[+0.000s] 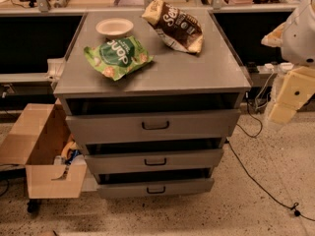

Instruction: Open bottom drawer

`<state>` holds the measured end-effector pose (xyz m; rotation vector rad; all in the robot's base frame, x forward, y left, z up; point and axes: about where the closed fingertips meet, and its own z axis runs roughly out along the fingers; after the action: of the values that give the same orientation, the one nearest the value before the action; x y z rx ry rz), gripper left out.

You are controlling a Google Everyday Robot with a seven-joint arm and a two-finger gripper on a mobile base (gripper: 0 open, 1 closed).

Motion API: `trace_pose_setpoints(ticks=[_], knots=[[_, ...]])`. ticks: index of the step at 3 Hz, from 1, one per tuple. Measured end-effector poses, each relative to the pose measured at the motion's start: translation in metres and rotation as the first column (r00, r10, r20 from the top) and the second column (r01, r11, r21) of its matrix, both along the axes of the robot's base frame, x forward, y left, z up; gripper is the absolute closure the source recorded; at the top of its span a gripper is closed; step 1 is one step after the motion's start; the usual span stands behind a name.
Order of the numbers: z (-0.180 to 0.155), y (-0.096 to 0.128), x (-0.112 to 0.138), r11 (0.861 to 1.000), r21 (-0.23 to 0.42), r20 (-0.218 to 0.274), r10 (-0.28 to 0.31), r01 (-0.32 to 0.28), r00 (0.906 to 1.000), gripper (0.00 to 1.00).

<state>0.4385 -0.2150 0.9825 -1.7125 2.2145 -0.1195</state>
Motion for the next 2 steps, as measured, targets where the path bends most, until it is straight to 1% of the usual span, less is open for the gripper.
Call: trace_pose_setpoints(ticks=[1,2], knots=[[0.000,0.000,0.000,1.000,0.000,0.000,0.000,0.000,1.0000,0.00],[-0.028,0.008,0.003,0.999,-0.004,-0.017,0.046,-0.046,0.9988,0.00]])
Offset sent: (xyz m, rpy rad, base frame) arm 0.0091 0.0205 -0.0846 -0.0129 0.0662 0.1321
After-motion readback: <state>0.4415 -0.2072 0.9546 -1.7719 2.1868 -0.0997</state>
